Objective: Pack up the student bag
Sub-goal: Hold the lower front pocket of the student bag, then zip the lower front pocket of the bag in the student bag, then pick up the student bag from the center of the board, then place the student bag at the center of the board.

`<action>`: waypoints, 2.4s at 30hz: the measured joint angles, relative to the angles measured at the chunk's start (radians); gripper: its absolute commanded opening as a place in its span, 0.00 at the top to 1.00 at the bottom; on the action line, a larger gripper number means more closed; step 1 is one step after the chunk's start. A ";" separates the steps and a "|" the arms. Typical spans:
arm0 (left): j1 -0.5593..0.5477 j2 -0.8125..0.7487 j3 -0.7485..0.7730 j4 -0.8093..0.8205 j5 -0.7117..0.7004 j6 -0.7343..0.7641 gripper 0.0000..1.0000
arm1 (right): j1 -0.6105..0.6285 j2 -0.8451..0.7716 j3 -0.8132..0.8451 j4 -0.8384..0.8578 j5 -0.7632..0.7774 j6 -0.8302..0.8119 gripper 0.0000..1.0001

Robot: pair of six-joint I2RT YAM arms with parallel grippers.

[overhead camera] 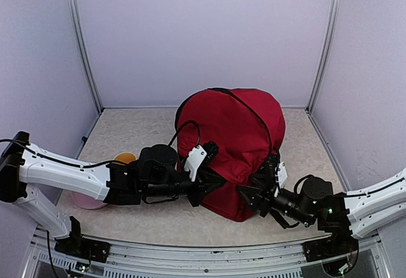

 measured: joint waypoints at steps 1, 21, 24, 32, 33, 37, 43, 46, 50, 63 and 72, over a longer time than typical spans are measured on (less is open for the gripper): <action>0.000 0.000 0.000 0.000 -0.003 0.000 1.00 | -0.012 0.013 0.010 -0.003 -0.017 -0.010 0.37; 0.093 -0.068 -0.004 -0.137 -0.081 -0.037 1.00 | -0.172 -0.052 0.082 -0.188 -0.277 -0.093 1.00; 0.149 -0.113 -0.021 -0.182 -0.096 -0.056 1.00 | -0.197 -0.116 0.074 -0.256 -0.299 -0.095 1.00; 0.312 -0.208 -0.108 -0.246 -0.081 -0.138 1.00 | -0.318 -0.316 0.073 -0.505 -0.335 -0.132 1.00; 0.312 -0.217 -0.116 -0.243 -0.058 -0.145 1.00 | -0.335 -0.351 0.074 -0.544 -0.350 -0.140 1.00; 0.311 -0.248 -0.131 -0.215 0.027 -0.159 1.00 | -0.375 -0.440 0.073 -0.633 -0.395 -0.151 1.00; 0.298 -0.262 -0.118 -0.252 0.030 -0.153 1.00 | -0.386 -0.429 0.112 -0.693 -0.420 -0.123 1.00; 0.239 -0.299 -0.047 -0.352 -0.047 -0.132 1.00 | -0.393 -0.400 0.232 -0.803 -0.417 -0.081 1.00; 0.179 -0.342 0.116 -0.480 -0.086 -0.109 1.00 | -0.399 -0.325 0.486 -0.942 -0.363 -0.035 1.00; 0.206 -0.318 0.305 -0.612 -0.068 -0.054 0.08 | -0.467 -0.088 0.770 -1.116 -0.307 -0.004 0.32; 0.537 -0.269 0.302 -0.573 0.122 -0.108 0.01 | -0.669 -0.058 0.835 -1.119 -0.306 0.006 0.00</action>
